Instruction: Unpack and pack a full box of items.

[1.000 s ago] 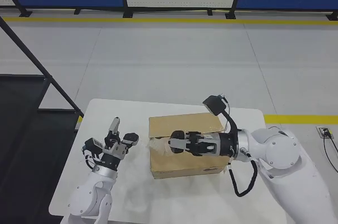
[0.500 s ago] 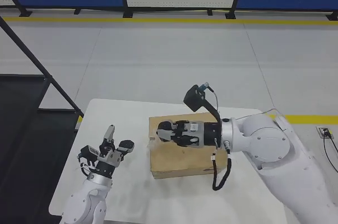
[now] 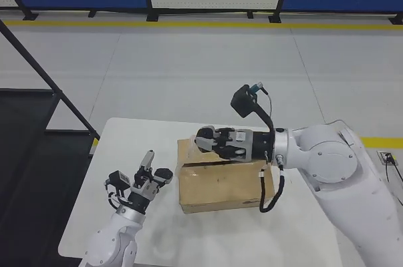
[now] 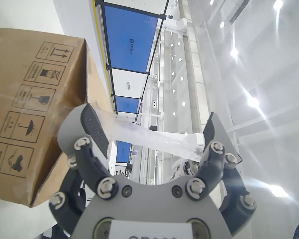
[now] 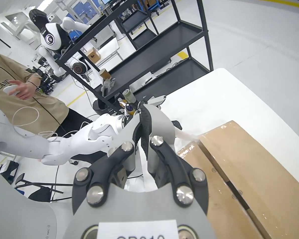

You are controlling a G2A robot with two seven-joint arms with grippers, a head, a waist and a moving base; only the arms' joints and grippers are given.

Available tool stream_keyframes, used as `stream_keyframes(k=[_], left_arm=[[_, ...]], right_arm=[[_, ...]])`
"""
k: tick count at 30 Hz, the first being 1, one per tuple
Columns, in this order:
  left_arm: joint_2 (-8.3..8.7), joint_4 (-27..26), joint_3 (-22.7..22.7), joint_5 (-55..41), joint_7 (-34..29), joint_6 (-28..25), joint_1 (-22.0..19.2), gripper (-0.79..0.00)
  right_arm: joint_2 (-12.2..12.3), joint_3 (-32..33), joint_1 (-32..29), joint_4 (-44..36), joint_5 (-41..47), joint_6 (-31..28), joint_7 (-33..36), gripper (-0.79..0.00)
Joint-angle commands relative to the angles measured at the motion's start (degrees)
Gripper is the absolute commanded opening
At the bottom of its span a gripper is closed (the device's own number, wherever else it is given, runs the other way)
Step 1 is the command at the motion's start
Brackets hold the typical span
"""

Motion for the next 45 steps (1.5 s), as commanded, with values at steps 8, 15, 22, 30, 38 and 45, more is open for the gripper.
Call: stream_keyframes(k=[8, 15, 22, 30, 38, 45], left_arm=[[-0.26, 0.6, 2.8, 0.5, 1.2, 0.6, -1.9, 0.000], [-0.33, 1.0, 4.1, 1.4, 1.4, 1.7, -3.4, 0.000], [-0.39, 1.7, 5.5, 2.5, 1.2, 2.6, -4.6, 0.000], [-0.50, 2.5, 6.3, 2.7, 1.8, 3.0, -5.6, 0.000], [-0.60, 3.4, 7.0, 3.0, 2.4, 3.5, -6.6, 0.000], [-0.83, 5.0, 8.2, 3.7, 3.8, 4.2, -8.0, 0.000]], right_arm=[[1.4, 4.2, -3.4, -1.0, -3.1, 1.9, 3.2, -0.785], [2.5, 8.0, -7.0, -1.1, -7.4, 3.8, 0.6, -0.785], [3.1, 9.0, -9.0, -2.0, -13.3, 5.4, -1.0, -0.785], [3.8, 10.5, -9.9, -2.4, -16.4, 6.7, 0.9, -0.785], [4.4, 11.4, -11.6, -2.7, -21.0, 9.2, 0.8, -0.785], [4.9, 12.3, -13.5, -1.7, -23.3, 10.6, 1.0, -0.785]])
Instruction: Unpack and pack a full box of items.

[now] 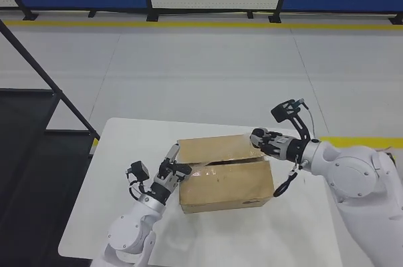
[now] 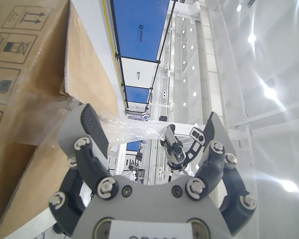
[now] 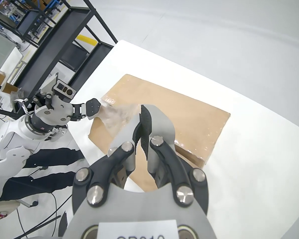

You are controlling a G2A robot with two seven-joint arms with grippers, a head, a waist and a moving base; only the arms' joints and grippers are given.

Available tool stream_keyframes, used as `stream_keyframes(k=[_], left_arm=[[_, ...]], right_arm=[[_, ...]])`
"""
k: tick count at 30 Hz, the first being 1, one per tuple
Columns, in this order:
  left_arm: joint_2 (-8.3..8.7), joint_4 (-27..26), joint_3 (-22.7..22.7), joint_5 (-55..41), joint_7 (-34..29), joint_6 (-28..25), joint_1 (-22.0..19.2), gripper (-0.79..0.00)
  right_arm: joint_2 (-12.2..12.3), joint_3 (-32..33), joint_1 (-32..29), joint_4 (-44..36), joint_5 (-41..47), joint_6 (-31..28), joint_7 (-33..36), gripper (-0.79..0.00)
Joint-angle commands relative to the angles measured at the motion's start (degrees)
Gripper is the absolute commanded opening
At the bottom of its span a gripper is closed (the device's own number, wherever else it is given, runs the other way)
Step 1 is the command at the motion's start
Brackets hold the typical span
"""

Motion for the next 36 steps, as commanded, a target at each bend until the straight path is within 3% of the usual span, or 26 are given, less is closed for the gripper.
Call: stream_keyframes(k=[1, 9, 36], left_arm=[[-0.09, 0.7, 0.4, 0.2, 0.6, 0.2, -0.5, 0.000], [-0.47, 3.1, 1.7, 1.2, 3.0, 0.6, -2.4, 0.000], [-0.81, 3.8, 2.1, 2.7, 3.4, 1.6, -3.2, 0.000]], right_arm=[[0.1, 0.1, -0.5, 0.3, -0.8, 0.3, -1.2, -0.785], [0.2, -0.5, -1.6, 2.3, -3.6, 1.8, -2.3, -0.785], [0.6, -2.8, -2.1, 5.4, -9.0, 8.0, 2.9, -0.785]])
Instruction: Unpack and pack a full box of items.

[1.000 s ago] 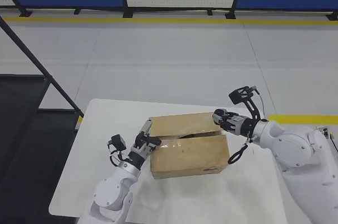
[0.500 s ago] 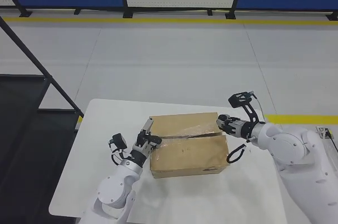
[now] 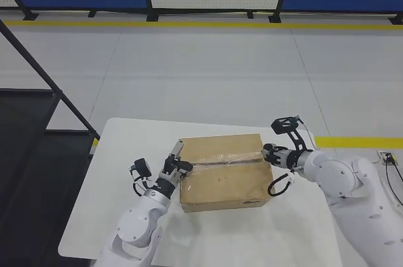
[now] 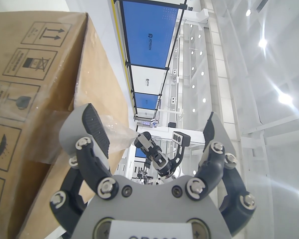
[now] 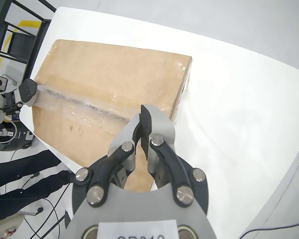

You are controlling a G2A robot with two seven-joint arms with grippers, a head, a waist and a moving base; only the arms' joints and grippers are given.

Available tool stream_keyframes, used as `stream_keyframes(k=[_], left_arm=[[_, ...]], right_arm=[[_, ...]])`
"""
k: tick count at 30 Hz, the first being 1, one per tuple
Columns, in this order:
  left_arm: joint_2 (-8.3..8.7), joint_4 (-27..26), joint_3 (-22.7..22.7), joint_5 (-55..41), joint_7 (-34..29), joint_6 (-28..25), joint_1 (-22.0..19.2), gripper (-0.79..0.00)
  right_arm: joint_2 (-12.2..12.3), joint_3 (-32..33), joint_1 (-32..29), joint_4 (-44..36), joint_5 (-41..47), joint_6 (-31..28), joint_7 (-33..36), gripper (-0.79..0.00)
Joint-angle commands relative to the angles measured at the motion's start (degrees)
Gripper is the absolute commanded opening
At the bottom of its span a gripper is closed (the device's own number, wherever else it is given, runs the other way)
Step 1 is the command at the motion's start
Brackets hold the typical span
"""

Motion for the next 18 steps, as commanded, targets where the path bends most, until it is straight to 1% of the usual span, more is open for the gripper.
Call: stream_keyframes(k=[1, 6, 14, 15, 18], left_arm=[[-0.02, 0.1, 0.0, 0.0, -0.1, 0.1, 0.0, 0.000], [-0.08, 0.2, 0.1, 0.0, -0.3, 0.0, -0.1, 0.000], [-0.13, 0.1, 0.0, 0.1, -0.6, 0.0, 0.2, 0.000], [-0.13, 0.1, 0.0, 0.1, -0.6, -0.1, 0.3, 0.000], [-0.13, -0.1, -0.2, 0.1, -0.8, -0.1, 0.5, 0.000]], right_arm=[[0.1, 0.2, -0.6, -0.8, -0.4, 0.7, 0.3, -0.785], [0.1, -0.7, -1.3, -1.8, -2.7, 3.3, 2.3, -0.785], [-0.3, -2.8, -0.6, -1.8, -5.0, 5.8, 1.3, -0.785], [-0.3, -3.0, -0.5, -1.8, -5.5, 6.2, 1.2, -0.733], [-0.5, -3.8, -0.1, -1.7, -6.7, 7.2, 1.6, -0.683]])
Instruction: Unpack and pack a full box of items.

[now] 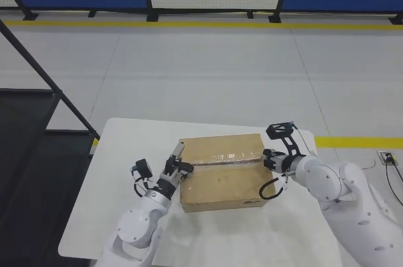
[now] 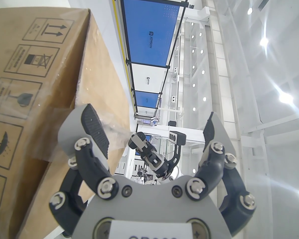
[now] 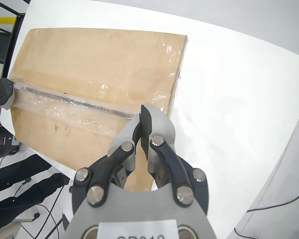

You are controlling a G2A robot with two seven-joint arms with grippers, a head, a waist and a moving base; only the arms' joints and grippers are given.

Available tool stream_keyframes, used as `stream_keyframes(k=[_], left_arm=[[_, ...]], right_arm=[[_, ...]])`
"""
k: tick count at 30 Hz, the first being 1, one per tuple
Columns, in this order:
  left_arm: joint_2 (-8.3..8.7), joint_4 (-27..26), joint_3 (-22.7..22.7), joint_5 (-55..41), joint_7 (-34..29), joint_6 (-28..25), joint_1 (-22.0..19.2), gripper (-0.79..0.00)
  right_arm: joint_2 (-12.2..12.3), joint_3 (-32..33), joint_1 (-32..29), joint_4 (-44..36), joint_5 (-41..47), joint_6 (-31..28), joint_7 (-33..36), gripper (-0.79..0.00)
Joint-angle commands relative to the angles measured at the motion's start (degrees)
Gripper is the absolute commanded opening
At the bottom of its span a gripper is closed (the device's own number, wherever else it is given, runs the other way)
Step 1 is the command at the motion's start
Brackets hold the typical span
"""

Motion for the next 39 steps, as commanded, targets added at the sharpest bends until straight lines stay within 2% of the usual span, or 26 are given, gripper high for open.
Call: stream_keyframes(k=[1, 12, 20, 27, 31, 32, 33, 34, 39], left_arm=[[0.01, -0.1, -0.1, 0.0, -0.1, 0.0, 0.2, 0.000], [0.01, -0.5, -0.4, 0.1, -0.6, -0.1, 0.7, 0.000], [0.01, -0.8, -0.6, 0.1, -0.9, -0.1, 1.1, 0.000], [-0.01, -0.9, -0.7, 0.1, -1.0, -0.2, 1.3, 0.000], [-0.04, -0.9, -0.6, 0.0, -1.1, -0.3, 1.3, 0.000], [-0.05, -0.9, -0.6, 0.0, -1.1, -0.3, 1.3, 0.000], [-0.06, -0.9, -0.6, 0.0, -1.1, -0.3, 1.2, 0.000], [-0.07, -0.9, -0.5, 0.1, -1.1, -0.2, 1.2, 0.000], [-0.15, -0.9, -0.6, -0.4, -0.9, -0.4, 1.0, 0.000]], right_arm=[[-0.1, -0.5, 0.3, 0.1, -1.1, 0.9, 0.4, -0.646], [-0.4, -1.1, 0.8, 0.0, -2.4, 2.3, 0.8, -0.542], [-0.5, -0.3, 0.4, -1.1, -3.4, 3.5, -0.6, -0.548], [-0.1, 3.4, -1.9, -3.3, 0.0, 0.7, -0.4, -0.533], [0.5, 6.5, -4.1, -4.7, 4.8, -4.5, 0.9, -0.517], [0.5, 7.1, -4.5, -4.6, 6.1, -5.4, 0.8, -0.493], [0.5, 8.1, -4.7, -4.4, 7.9, -5.0, -0.5, -0.274], [0.5, 8.4, -4.8, -4.2, 8.5, -4.5, -1.2, 0.000], [0.5, 8.4, -4.8, -4.2, 8.5, -4.5, -1.2, 0.000]])
